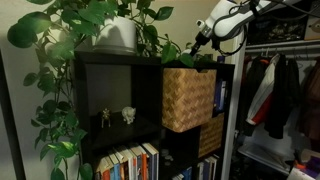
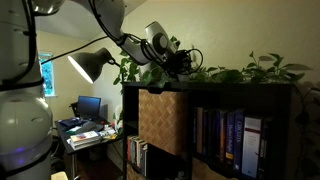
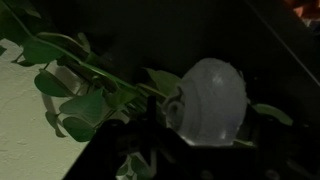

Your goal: Slightly pull out the reed basket, put the two plushies on top of the bookshelf into it, then push it back

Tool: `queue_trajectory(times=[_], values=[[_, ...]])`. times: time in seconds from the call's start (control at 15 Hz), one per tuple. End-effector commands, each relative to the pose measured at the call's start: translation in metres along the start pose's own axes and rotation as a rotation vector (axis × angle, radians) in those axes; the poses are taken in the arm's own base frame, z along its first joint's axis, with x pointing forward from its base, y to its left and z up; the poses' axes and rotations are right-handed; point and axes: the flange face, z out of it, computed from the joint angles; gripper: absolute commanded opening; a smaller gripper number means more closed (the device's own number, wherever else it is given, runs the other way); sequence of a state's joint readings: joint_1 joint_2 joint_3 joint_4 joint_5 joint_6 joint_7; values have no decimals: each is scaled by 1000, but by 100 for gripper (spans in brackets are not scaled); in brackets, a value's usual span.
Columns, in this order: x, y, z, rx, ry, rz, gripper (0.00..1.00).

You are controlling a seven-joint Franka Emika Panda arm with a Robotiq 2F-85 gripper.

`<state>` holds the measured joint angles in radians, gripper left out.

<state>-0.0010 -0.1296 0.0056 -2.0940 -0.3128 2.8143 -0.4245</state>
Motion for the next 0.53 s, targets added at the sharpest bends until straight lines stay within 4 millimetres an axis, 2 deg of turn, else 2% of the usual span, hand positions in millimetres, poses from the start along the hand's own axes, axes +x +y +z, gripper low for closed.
queue_trajectory(times=[0.0,0.33,0.47], values=[[1,2,-3,-17,-11,24,46],[-3,1,-23,-78,-36,19,15],[-7,2,-32,-96,-69,23,6]])
